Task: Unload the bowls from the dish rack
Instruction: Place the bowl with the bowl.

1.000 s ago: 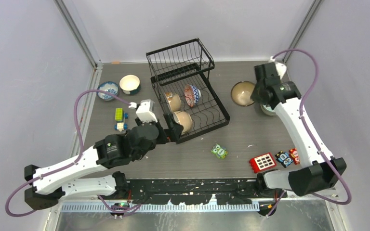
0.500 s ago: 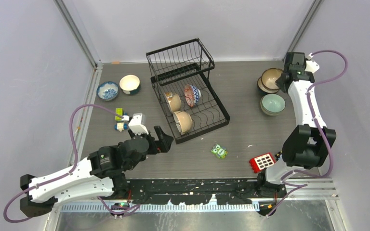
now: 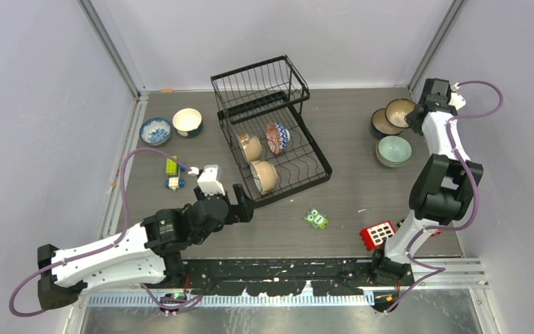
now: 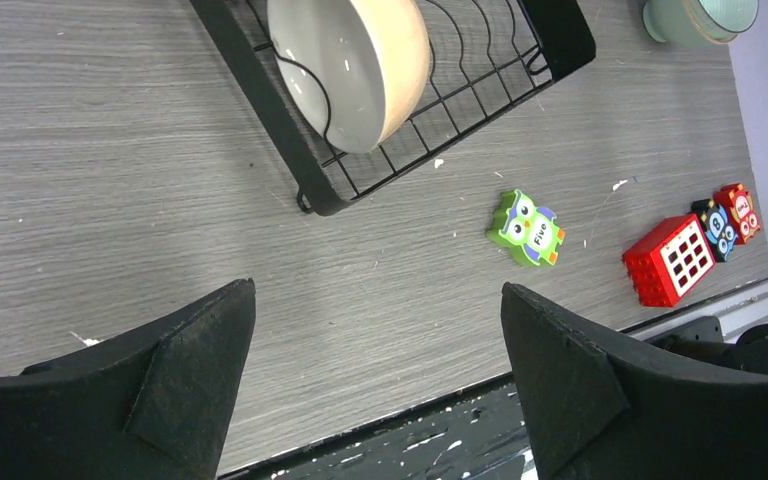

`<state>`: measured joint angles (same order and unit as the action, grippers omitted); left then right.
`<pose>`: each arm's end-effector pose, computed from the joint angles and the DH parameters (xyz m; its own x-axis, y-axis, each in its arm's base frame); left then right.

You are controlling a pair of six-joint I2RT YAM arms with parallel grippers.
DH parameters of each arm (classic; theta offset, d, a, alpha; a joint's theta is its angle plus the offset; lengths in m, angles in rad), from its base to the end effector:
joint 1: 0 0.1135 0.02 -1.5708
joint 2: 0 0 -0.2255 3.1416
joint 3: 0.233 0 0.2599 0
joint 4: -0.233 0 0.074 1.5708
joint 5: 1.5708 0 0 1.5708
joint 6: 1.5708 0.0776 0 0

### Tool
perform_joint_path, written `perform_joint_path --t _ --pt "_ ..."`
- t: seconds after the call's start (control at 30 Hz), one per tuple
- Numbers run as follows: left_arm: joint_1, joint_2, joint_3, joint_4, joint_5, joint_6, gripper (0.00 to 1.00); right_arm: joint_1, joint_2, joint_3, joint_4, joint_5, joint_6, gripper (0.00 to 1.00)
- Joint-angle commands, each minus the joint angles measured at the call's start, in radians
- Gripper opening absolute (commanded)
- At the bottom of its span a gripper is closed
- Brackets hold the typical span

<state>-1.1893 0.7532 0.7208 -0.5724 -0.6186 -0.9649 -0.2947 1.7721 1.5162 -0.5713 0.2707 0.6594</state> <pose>0.1248 -0.1903 0.2415 -0.5961 -0.3127 -0.7395 0.1555 0.8587 -0.4884 0.4013 -0.1435 0.2190 -0.2791 0.7016 -0.6556 0.7896 0.5562 0.2592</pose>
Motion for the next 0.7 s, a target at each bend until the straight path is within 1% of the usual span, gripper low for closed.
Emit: perform_joint_path --t 0.0,0.1,0.4,0.67 --pt "0.002 0.009 0.005 0.057 -0.010 -0.014 0.94 0.000 -0.011 0.026 0.172 -0.043 0.037 0.01" --pt "0.002 0.018 0.005 0.070 -0.018 -0.014 0.94 -0.003 0.010 0.025 0.200 -0.050 0.038 0.01" --pt "0.002 0.064 0.015 0.095 -0.039 0.003 0.93 -0.011 0.099 0.061 0.211 -0.064 0.041 0.01" --pt "0.003 0.106 0.023 0.111 -0.045 0.001 0.93 -0.012 0.141 0.081 0.232 -0.083 0.048 0.01"
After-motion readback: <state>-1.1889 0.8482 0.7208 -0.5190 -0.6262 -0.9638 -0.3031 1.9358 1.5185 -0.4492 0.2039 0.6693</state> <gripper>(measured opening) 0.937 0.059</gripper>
